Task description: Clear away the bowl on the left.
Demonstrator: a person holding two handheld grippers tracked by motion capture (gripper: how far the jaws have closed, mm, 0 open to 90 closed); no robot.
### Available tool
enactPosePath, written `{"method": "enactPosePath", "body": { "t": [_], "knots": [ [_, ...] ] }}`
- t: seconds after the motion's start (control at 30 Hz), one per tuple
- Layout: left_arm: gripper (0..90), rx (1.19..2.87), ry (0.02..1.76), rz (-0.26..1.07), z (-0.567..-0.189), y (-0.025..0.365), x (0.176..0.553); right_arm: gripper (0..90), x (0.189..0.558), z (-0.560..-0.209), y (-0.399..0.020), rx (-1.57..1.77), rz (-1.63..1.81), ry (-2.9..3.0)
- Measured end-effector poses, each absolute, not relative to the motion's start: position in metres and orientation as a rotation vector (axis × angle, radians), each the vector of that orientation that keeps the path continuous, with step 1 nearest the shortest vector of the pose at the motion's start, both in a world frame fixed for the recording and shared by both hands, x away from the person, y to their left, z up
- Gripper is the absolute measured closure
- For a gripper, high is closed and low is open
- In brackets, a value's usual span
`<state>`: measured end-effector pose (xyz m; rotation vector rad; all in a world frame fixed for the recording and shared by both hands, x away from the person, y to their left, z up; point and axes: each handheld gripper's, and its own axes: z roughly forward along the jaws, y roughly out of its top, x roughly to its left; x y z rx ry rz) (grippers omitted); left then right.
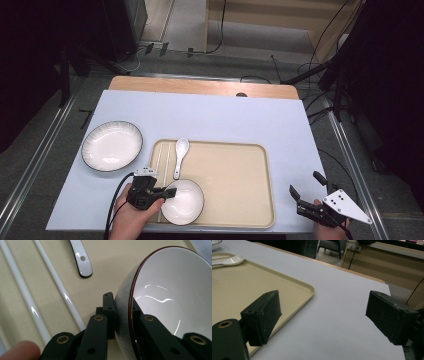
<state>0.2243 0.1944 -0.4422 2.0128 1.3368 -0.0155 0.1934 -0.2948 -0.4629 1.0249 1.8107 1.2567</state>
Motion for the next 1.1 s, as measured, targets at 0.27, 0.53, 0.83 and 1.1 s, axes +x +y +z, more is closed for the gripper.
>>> {"method": "enactPosePath", "body": {
  "t": [0.27,0.53,0.83,1.1],
  "knots": [
    [77.6,2.008,1.330,0.007,-0.438,0.191,0.225,13.0,0.194,-0.463,-0.295,1.024,1.255,1.811],
    [54.6,1.939,1.269,0.009,-0.431,0.204,0.228,13.0,0.194,-0.463,-0.295,1.024,1.253,1.811],
    [27.9,1.776,1.250,0.157,-0.419,0.229,0.235,13.0,0.195,-0.464,-0.297,1.028,1.250,1.808],
    [13.0,1.769,1.289,0.184,-0.418,0.249,0.248,13.0,0.194,-0.464,-0.296,1.034,1.248,1.810]
  ]
}}
